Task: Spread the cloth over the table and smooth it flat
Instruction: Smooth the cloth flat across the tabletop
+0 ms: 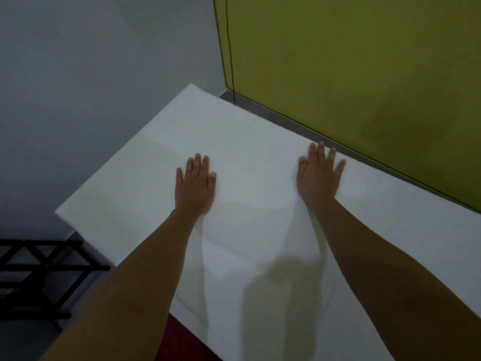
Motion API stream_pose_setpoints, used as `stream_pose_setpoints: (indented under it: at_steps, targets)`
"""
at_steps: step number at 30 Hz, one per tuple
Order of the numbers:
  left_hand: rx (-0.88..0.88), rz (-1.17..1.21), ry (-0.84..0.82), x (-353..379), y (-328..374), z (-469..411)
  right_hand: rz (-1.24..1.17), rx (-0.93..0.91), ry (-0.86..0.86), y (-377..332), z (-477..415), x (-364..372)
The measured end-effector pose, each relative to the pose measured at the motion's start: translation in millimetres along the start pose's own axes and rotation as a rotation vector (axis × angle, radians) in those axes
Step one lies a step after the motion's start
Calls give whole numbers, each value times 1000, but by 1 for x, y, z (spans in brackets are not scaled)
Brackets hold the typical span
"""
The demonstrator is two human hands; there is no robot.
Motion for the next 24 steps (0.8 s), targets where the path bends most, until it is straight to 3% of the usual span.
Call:
stream_pose_setpoints:
  at_steps: [3, 7, 9, 11, 14, 17, 20, 24]
  targets:
    - [17, -11, -10, -1, 3, -2, -28, 146, 36, 66, 36, -13]
    - [-86, -65, -81, 2, 9, 5, -13, 350, 80, 151, 112, -25]
    - [41, -100, -26, -1, 40, 23, -26, 461, 91, 180, 150, -28]
    - [277, -124, 28, 1, 90, 54, -57, 553, 87, 185, 176, -25]
    - [529, -32, -4, 20, 165, 118, -65, 393, 77, 142, 195, -14]
    - [649, -28, -111, 42, 201, 170, -20, 194, 14, 113, 211, -4]
    - [613, -45, -87, 45, 184, 170, -7, 286, 32, 154, 232, -12]
    - [557, -65, -122, 43, 163, 161, -22, 573, 122, 236, 295, -24]
Point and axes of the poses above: each hand's wrist, its own z-axis away from the middle knuckle, its own x-axis out of the palm, y = z × x, the point moved 8 cm from there along -z, towards the middle knuckle, and after that the axes turned 5 degrees about x, right-handed, at the moved point
